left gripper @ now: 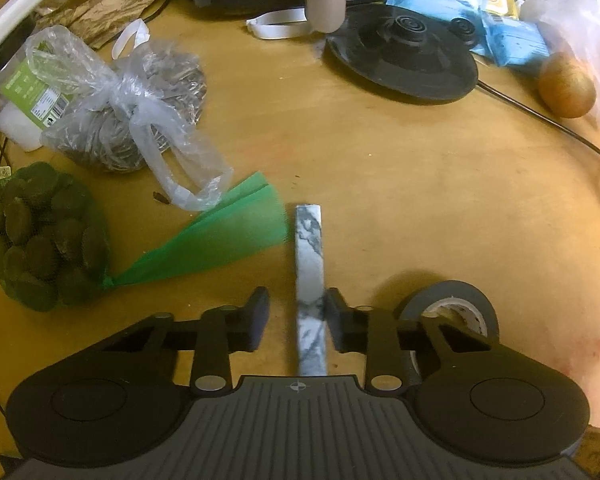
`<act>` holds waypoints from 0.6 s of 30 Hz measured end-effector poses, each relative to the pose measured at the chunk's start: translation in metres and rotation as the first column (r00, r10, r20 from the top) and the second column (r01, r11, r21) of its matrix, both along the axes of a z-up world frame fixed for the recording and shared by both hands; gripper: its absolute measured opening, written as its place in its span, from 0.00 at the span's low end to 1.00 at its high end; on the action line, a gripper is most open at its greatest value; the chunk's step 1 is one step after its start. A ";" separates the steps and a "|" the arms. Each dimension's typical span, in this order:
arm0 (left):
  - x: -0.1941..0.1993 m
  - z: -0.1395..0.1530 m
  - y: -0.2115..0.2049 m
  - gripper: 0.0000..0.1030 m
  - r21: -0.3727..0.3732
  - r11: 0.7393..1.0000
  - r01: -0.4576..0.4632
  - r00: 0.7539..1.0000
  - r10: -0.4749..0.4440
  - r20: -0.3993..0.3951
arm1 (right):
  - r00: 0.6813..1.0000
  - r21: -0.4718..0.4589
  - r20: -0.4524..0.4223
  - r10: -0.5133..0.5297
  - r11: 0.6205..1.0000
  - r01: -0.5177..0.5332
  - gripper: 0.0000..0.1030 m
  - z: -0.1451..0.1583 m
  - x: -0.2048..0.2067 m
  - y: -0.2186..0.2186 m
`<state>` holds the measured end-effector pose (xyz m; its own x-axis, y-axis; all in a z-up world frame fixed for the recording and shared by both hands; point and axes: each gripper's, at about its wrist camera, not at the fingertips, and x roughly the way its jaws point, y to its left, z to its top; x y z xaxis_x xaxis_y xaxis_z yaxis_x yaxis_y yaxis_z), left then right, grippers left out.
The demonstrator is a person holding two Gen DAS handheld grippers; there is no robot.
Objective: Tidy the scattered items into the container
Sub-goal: 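Close the left gripper on the silver marbled strip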
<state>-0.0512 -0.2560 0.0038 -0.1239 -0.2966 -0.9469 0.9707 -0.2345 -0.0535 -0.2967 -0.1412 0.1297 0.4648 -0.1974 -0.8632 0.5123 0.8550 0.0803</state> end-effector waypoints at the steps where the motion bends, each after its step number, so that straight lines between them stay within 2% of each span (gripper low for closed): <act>1: -0.001 0.000 0.000 0.22 -0.001 1.000 0.000 1.000 0.000 0.001 | 1.000 0.000 0.000 -0.002 1.000 0.002 1.00 0.000 0.000 0.000; 4: -0.001 0.000 0.001 0.16 -0.008 1.000 -0.005 1.000 0.006 0.006 | 1.000 0.004 0.001 -0.005 1.000 0.005 1.00 0.001 0.000 0.000; 12: -0.003 0.001 0.007 0.15 -0.021 1.000 0.005 1.000 -0.005 0.007 | 1.000 0.009 0.006 -0.024 1.000 0.024 1.00 0.001 -0.002 -0.002; 18: 0.000 0.013 0.014 0.15 -0.050 0.999 -0.016 1.000 0.015 -0.016 | 1.000 0.006 0.009 -0.022 1.000 0.021 1.00 0.001 -0.005 -0.002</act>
